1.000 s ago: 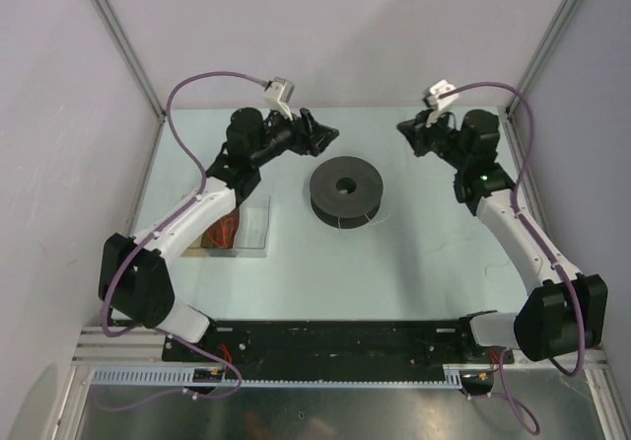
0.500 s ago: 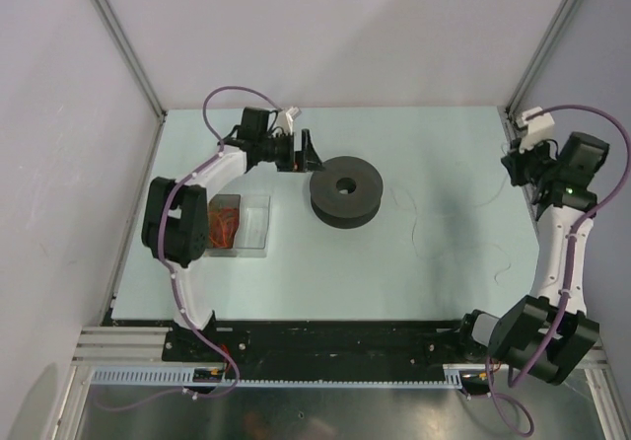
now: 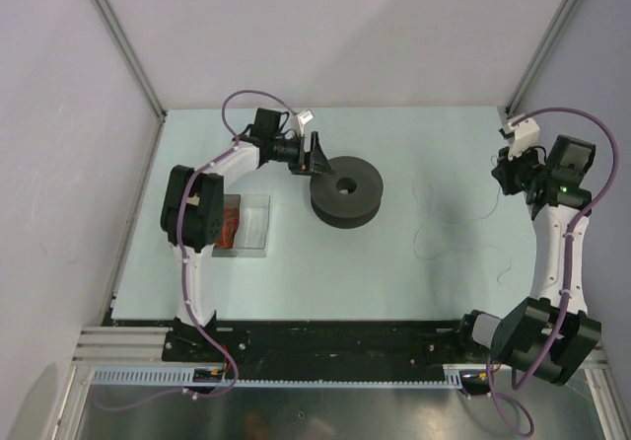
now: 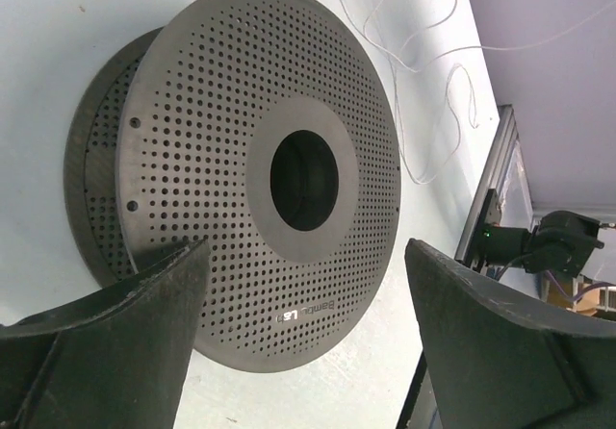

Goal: Wrap the cables

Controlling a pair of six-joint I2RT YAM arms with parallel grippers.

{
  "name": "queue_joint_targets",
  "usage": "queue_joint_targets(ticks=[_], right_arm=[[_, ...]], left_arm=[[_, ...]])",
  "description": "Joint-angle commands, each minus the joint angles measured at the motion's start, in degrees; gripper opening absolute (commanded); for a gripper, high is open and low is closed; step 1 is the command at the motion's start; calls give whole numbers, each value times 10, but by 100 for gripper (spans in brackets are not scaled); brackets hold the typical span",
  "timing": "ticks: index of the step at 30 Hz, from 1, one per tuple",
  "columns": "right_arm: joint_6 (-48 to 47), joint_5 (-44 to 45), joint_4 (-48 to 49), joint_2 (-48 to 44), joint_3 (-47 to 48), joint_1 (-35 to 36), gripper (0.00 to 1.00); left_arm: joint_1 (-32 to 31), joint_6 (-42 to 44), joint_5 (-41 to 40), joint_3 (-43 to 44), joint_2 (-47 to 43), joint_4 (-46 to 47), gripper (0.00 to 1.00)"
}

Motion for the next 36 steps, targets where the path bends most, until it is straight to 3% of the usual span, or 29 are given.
queue_joint_targets(ticks=[1, 5, 7, 13, 19, 32, 36], right_arm=[[22, 43, 9, -3, 17, 22, 0], [43, 89, 6, 1, 18, 62, 0], [55, 103, 5, 3, 18, 76, 0], [55, 62, -9, -2, 23, 86, 0], [27, 46, -36, -3, 31, 110, 0], [71, 57, -61, 7, 32, 125, 0], [75, 65, -63, 4, 32, 131, 0]], left_arm=[[0, 9, -26, 18, -19, 5, 86], [4, 10, -114, -6, -69, -6, 88], [11, 13, -166, -19, -95, -10, 95], [30, 86, -253, -19, -131, -25, 99], [73, -14, -111, 15, -84, -22, 99], [48, -26, -10, 45, 24, -20, 99], [30, -17, 22, 57, 46, -19, 92]])
